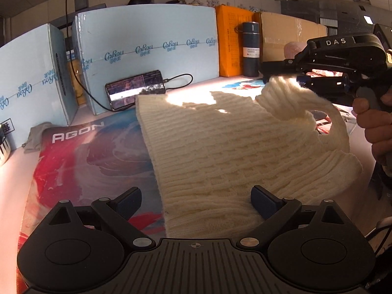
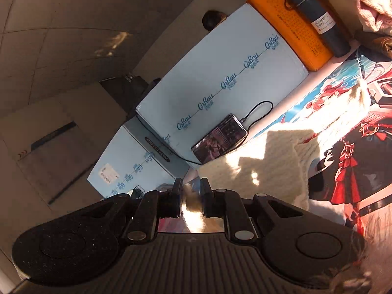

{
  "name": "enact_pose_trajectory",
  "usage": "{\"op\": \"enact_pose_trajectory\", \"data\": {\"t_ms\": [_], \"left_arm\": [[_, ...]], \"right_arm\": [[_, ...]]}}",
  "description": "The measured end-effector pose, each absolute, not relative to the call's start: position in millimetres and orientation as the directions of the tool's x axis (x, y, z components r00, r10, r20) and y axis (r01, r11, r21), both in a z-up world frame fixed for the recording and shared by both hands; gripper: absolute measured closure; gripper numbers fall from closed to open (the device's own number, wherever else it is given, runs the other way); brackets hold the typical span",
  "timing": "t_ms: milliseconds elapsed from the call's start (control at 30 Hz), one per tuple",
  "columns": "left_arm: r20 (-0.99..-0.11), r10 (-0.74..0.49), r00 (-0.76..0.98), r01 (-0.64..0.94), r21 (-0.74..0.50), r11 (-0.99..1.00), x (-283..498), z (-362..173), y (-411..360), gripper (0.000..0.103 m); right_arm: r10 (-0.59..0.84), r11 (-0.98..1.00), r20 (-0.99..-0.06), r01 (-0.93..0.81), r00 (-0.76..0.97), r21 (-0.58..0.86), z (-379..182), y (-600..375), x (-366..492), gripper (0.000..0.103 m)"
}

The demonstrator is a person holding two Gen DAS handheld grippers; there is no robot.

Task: Fold clothes

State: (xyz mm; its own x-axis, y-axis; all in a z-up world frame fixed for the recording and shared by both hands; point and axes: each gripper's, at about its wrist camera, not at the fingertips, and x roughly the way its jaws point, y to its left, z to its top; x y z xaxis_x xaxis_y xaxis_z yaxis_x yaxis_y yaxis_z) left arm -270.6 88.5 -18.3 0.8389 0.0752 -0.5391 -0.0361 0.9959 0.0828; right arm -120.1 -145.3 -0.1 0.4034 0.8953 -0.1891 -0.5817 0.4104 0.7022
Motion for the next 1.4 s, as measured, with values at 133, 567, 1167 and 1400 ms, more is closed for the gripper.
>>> {"op": "enact_pose_trajectory", "data": {"t_ms": [133, 567, 1167, 1400], "left_arm": [[-0.519, 0.085, 0.851, -0.042, 0.094, 0.995, -273.7, -14.8, 89.7, 0.005], [-0.312, 0.016, 0.950, 0.066, 0.249, 0.966, -242.1, 19.6, 59.6, 0.005], [-0.395, 0.001, 0.919, 0.107, 0.251, 0.962, -165.0, 24.3, 102.5, 0.005], [-0.496, -0.032, 0.868, 0.013, -0.041, 0.999, -110.8, 5.3, 141.9, 0.004]], "right_arm": [[0.909, 0.412, -0.274, -0.570, 0.314, 0.711, -18.2, -116.3, -127.1, 0.086], [0.917, 0.317, -0.103, -0.546, 0.386, 0.775, 9.7, -159.4, -114.9, 0.019], [0.416, 0.753, -0.328, -0.119, 0.848, 0.648, -10.5, -243.0, -12.3, 0.019], [0.343, 0.805, -0.442, -0.017, 0.829, 0.593, -20.7, -218.7, 11.2, 0.019]]}}
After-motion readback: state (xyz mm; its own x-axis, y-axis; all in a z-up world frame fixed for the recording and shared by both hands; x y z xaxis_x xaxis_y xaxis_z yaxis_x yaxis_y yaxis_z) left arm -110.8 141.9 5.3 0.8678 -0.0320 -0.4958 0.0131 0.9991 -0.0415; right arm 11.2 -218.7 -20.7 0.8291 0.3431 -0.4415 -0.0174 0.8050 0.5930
